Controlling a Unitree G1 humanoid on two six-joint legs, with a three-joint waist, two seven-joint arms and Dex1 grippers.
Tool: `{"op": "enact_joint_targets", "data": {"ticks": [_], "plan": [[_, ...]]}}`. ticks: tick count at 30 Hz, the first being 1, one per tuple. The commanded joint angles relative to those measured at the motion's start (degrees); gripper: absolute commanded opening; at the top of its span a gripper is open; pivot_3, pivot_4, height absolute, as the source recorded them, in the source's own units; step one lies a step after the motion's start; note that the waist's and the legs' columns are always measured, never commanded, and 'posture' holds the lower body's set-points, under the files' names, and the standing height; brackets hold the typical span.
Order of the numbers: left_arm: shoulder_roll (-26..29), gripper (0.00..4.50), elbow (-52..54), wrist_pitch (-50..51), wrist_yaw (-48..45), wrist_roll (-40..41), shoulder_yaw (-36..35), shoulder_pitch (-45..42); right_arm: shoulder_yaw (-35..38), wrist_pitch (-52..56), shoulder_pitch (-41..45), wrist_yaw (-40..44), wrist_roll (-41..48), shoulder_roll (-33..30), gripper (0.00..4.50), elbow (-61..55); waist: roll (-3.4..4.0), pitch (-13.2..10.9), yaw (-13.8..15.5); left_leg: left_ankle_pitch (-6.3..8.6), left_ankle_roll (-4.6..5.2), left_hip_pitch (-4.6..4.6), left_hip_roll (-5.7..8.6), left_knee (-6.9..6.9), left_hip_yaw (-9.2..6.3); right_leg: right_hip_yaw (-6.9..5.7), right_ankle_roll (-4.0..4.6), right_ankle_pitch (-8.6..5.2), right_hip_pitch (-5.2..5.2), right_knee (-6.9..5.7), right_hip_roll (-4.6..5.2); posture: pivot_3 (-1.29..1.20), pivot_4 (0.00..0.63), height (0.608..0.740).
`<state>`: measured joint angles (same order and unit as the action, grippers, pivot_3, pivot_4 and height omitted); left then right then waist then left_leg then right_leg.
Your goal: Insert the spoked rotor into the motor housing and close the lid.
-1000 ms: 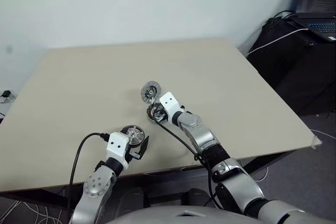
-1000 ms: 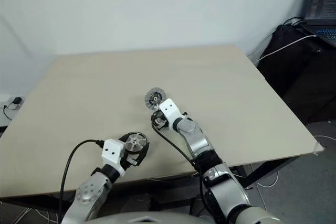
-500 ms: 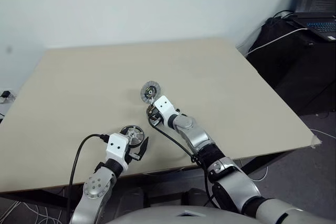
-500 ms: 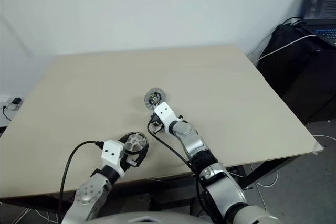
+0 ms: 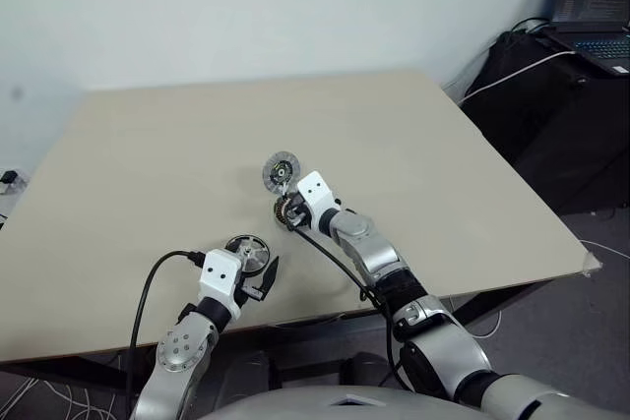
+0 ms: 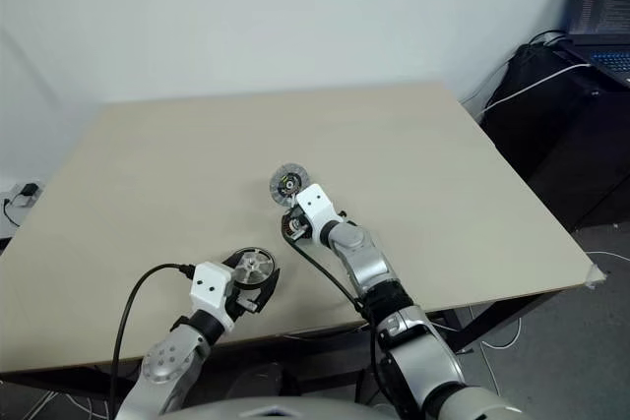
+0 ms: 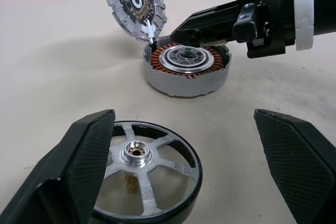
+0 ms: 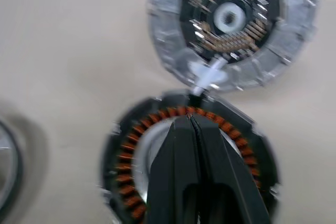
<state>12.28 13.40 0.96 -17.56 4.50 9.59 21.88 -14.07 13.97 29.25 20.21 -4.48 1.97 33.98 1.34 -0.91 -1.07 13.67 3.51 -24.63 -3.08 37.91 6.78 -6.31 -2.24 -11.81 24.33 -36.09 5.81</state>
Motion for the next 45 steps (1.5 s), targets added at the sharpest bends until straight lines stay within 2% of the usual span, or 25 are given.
{"op": "enact_joint_targets", "data": {"ticks": [1,6,20,23,30,38,45], "plan": [[-0.3,4.5,1.7,-0.7,0.0,0.0,-0.1,-0.4,-0.2,-0.8,1.6,-0.2,-0.6,0.3,0.04,1.0,0.0,0.0,-0.1,0.0,0.0,0.0,-0.02,0.0,0.01,0.02,0.01,0.01,0.01,0.0,-0.03,0.0,0.0,0.74],[-0.3,4.5,1.7,-0.9,0.1,0.0,-0.2,-0.2,-2.5,-0.3,0.0,1.4,-2.1,0.0,0.04,3.0,-0.03,0.0,-0.3,-0.02,-0.08,0.07,-0.17,0.01,0.1,0.12,0.07,0.04,0.01,0.0,-0.2,0.0,0.0,0.74],[-0.3,4.5,1.5,-1.0,0.0,-0.1,0.0,-0.4,-1.4,-1.5,-0.6,2.0,-1.0,0.0,0.04,-1.9,-0.04,0.0,-0.4,-0.07,-0.2,0.12,-0.41,0.0,0.34,0.22,0.26,0.16,0.13,-0.01,-0.34,0.0,0.0,0.74],[-0.6,4.5,2.2,-1.5,0.4,0.4,-0.7,-0.2,-0.6,-1.9,-2.5,3.0,0.4,-0.4,0.04,-7.2,-0.05,0.0,-0.3,-0.07,-0.2,0.07,-0.41,0.0,0.41,0.27,0.25,0.17,0.19,-0.01,-0.34,0.0,0.0,0.74],[-4.2,4.5,5.4,-4.6,5.7,2.3,-6.3,1.7,0.6,0.9,-13.7,6.7,4.2,-5.7,0.04,-27.6,-0.18,0.0,-0.1,-0.05,-0.2,0.08,-0.41,-0.02,0.45,0.39,0.25,0.17,0.23,0.02,-0.33,0.0,0.0,0.74],[-10.8,4.5,6.9,5.2,8.0,12.6,-10.1,7.7,2.9,7.5,-25.8,7.1,7.8,-11.9,0.04,-44.0,-0.62,-0.3,-0.1,-0.02,-0.19,0.08,-0.42,-0.01,0.43,0.4,0.24,0.16,0.25,0.05,-0.3,0.0,0.0,0.74],[-14.0,4.5,4.6,11.3,6.8,21.3,-11.5,6.3,3.1,11.1,-30.2,6.3,9.9,-12.7,0.04,-49.4,-0.79,-0.5,-0.1,-0.01,-0.2,0.07,-0.45,0.01,0.37,0.35,0.24,0.16,0.25,0.06,-0.25,0.0,0.0,0.74]]}}
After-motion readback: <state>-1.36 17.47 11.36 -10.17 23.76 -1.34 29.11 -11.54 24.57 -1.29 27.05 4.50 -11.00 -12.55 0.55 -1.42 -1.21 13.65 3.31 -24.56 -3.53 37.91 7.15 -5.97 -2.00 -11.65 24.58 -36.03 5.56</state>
